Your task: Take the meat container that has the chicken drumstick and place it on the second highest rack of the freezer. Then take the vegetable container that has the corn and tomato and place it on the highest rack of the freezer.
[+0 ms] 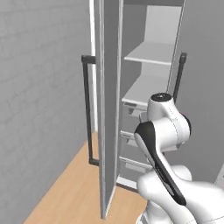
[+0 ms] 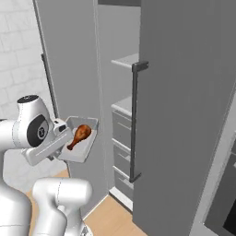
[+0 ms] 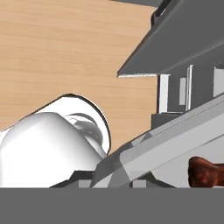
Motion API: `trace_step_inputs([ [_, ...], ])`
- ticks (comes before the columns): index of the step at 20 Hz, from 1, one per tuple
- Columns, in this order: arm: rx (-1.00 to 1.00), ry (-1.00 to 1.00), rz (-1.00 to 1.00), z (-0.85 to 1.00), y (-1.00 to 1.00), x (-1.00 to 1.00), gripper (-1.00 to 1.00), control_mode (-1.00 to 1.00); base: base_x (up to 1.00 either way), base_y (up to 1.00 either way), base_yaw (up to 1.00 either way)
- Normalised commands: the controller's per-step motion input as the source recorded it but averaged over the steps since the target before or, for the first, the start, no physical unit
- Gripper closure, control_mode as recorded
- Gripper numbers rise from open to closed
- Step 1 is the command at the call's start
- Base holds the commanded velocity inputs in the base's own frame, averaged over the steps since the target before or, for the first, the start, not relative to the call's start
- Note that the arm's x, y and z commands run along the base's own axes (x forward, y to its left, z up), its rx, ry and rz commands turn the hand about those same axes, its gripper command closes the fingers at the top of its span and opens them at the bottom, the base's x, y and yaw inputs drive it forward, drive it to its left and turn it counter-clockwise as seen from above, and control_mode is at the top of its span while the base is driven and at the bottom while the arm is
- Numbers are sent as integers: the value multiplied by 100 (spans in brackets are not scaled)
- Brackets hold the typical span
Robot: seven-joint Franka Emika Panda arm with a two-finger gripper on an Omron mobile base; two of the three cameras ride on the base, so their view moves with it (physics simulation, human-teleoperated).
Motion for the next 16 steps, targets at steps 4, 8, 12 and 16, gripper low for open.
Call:
trace_step_inputs([
  [4,0,0,0,0,0,0,100,100,57,1,-32],
  [8,0,0,0,0,0,0,100,100,56,18,-48],
  [12,0,0,0,0,0,0,100,100,42,95,-32],
  [16,0,0,0,0,0,0,100,100,54,30,-30],
])
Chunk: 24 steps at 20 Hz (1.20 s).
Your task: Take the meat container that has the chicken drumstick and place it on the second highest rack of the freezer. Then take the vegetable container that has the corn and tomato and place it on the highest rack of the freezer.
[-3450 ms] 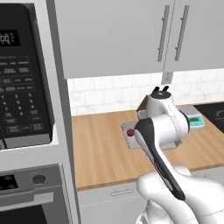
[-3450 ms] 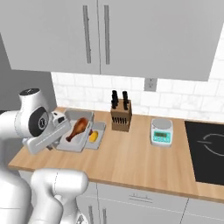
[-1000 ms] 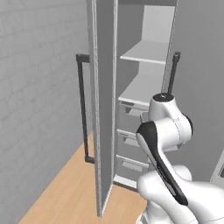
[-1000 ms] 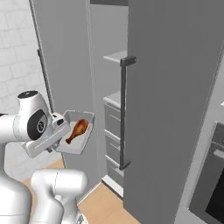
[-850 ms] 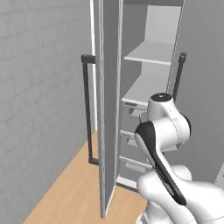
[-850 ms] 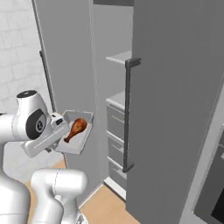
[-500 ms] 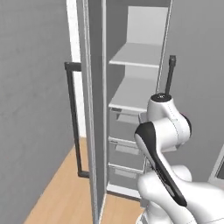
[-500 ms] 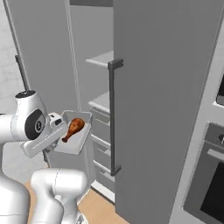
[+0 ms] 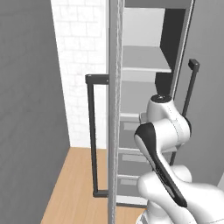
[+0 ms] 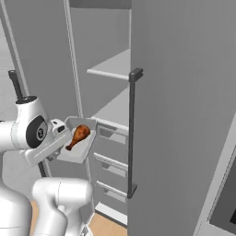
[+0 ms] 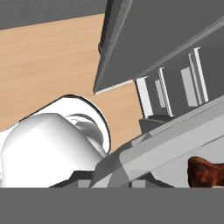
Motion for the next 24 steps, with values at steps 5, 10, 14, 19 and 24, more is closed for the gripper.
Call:
trace_step_inputs([
  [5,0,0,0,0,0,0,100,100,23,0,-21],
  [10,0,0,0,0,0,0,100,100,6,0,-16],
  [14,0,0,0,0,0,0,100,100,39,-14,-12],
  [19,0,0,0,0,0,0,100,100,7,-2,-1],
  [24,0,0,0,0,0,0,100,100,0,0,0],
])
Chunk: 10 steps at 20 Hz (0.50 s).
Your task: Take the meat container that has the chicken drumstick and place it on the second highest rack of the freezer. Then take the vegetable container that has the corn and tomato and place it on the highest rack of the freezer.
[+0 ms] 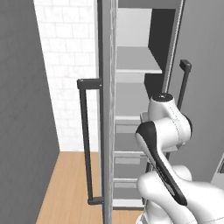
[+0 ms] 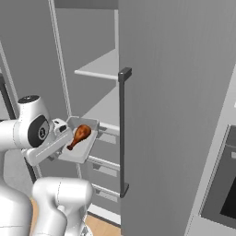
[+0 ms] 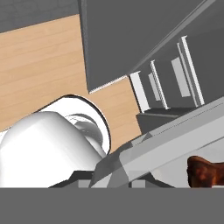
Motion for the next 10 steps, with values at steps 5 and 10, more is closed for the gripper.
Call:
trace_step_inputs([
  [5,0,0,0,0,0,0,100,-100,0,0,0],
  [10,-5,-21,2,25,6,15,100,-100,0,0,0],
])
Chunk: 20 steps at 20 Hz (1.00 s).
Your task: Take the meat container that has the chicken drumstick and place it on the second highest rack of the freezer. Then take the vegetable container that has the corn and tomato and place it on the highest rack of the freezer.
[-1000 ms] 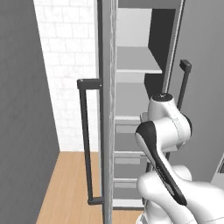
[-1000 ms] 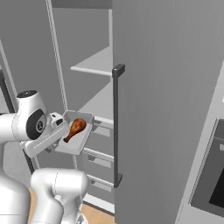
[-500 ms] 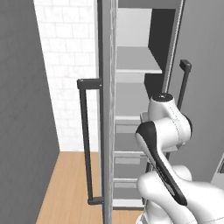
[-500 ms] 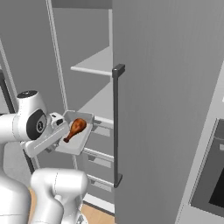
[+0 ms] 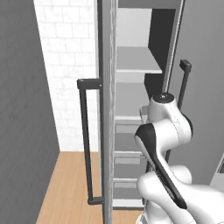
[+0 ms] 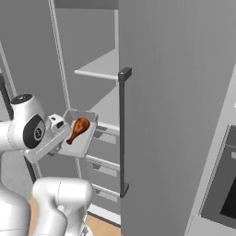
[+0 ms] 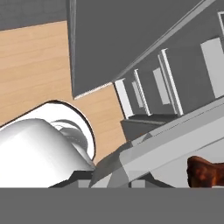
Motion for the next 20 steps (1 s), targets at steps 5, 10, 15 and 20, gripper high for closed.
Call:
trace_step_inputs([
  [5,-2,-5,1,4,10,66,100,-100,0,0,0],
  [10,0,1,0,-14,-1,100,100,-100,0,0,0],
  [15,0,5,0,-42,-15,100,100,-100,0,0,0],
  [20,0,0,0,-28,-29,100,100,-100,0,0,0],
])
